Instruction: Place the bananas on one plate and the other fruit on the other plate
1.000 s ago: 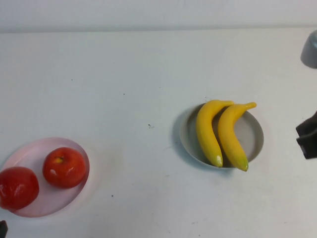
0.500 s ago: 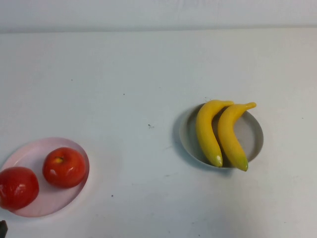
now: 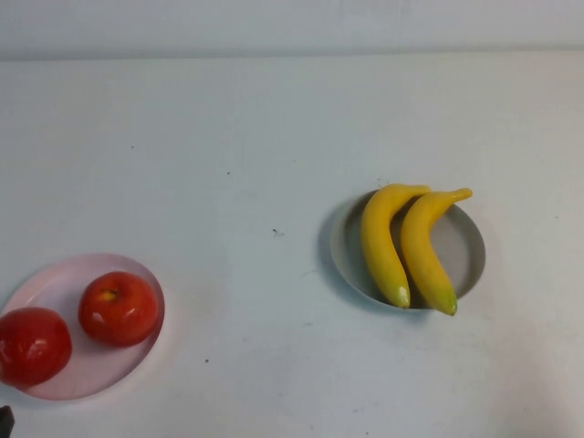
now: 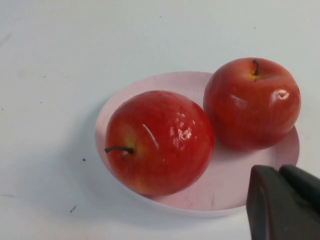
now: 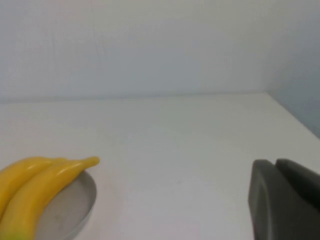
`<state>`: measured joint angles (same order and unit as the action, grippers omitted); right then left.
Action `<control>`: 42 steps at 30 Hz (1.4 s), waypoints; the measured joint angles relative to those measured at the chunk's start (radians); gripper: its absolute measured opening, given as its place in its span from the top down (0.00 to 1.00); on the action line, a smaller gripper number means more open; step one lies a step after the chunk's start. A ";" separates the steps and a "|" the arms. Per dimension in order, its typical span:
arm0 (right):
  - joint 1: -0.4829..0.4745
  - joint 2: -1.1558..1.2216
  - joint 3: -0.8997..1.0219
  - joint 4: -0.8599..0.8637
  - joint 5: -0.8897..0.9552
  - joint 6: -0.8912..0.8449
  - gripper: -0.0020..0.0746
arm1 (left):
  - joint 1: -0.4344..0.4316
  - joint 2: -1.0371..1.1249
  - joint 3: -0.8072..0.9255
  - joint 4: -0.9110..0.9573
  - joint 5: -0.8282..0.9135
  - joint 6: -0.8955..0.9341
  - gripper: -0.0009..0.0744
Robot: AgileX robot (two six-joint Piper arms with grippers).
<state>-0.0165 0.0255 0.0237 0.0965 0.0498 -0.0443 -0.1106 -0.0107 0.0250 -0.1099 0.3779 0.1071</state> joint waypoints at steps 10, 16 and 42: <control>-0.013 -0.033 0.000 0.002 0.298 0.000 0.99 | 0.000 -0.002 0.000 0.000 0.000 0.000 0.99; -0.013 -0.033 0.000 0.007 0.336 0.000 0.99 | 0.000 -0.002 0.000 0.000 0.000 0.000 0.99; -0.013 -0.033 0.000 0.016 0.337 -0.002 0.99 | 0.000 -0.002 0.000 0.000 0.000 0.000 0.99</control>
<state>-0.0296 -0.0076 0.0237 0.1127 0.3867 -0.0459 -0.1106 -0.0130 0.0250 -0.1099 0.3779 0.1071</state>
